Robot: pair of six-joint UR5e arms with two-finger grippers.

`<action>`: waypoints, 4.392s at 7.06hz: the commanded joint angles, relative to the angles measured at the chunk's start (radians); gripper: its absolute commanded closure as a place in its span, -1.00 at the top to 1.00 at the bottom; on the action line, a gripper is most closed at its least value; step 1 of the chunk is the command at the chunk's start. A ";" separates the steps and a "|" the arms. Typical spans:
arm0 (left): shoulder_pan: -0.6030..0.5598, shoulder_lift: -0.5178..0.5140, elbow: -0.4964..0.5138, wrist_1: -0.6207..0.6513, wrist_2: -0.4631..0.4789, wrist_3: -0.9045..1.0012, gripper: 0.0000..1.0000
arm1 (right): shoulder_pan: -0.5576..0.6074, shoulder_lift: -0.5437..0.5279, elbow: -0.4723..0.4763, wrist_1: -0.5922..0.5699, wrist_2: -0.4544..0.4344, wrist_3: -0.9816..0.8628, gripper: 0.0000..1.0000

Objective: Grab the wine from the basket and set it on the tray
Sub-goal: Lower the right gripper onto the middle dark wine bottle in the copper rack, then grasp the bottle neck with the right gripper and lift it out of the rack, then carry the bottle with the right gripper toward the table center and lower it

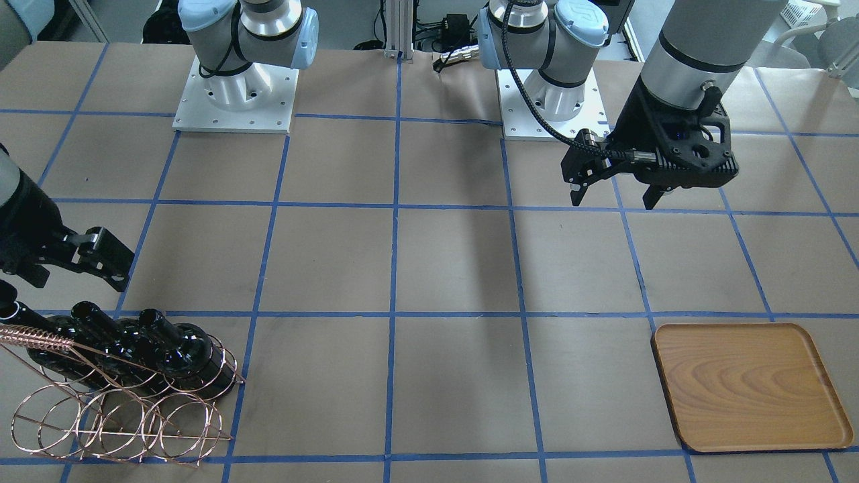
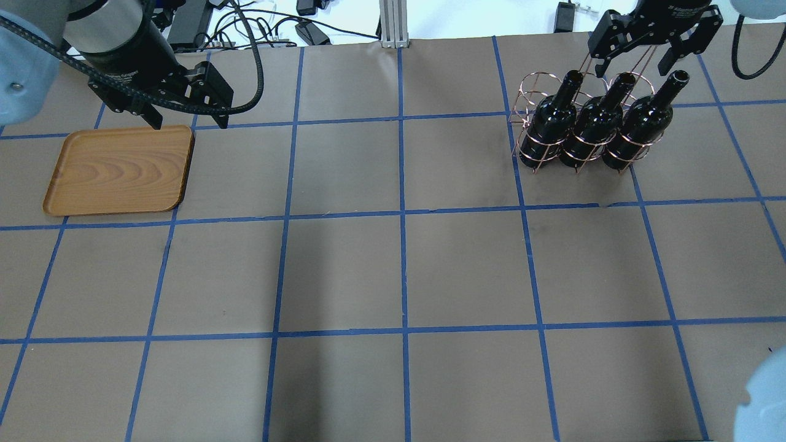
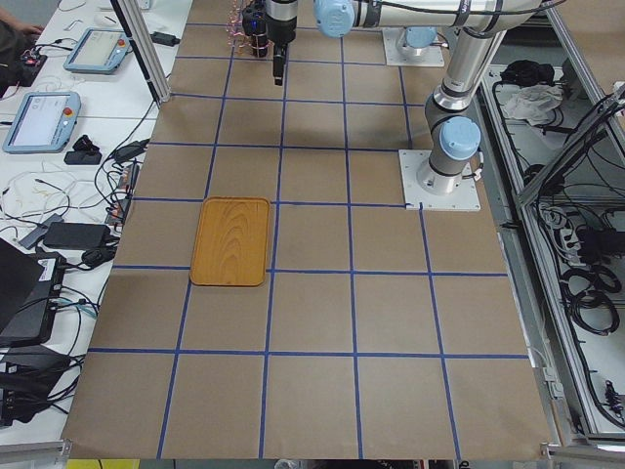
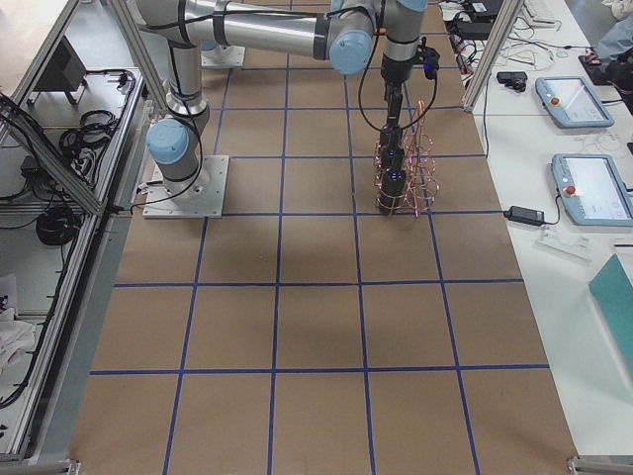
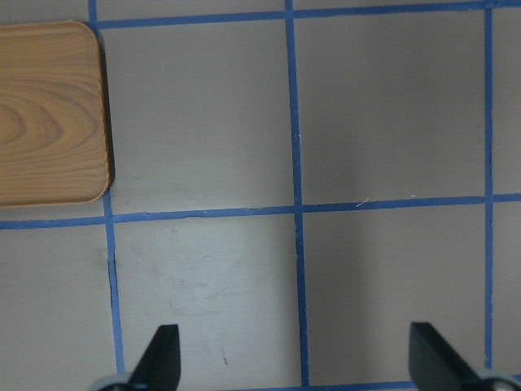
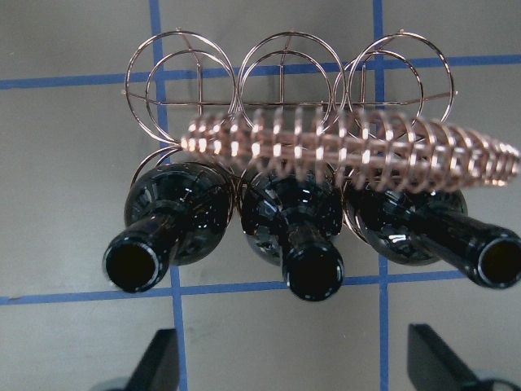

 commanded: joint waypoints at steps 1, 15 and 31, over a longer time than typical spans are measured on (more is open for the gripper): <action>-0.001 0.002 -0.001 0.000 -0.004 -0.001 1.00 | -0.008 0.060 0.001 -0.035 -0.004 -0.005 0.85; -0.001 -0.006 -0.001 0.009 -0.018 -0.004 1.00 | -0.002 -0.145 -0.096 0.249 -0.002 0.033 -0.72; 0.123 0.005 0.013 -0.002 -0.009 0.050 1.00 | 0.697 0.088 -0.021 -0.072 0.068 1.116 -0.91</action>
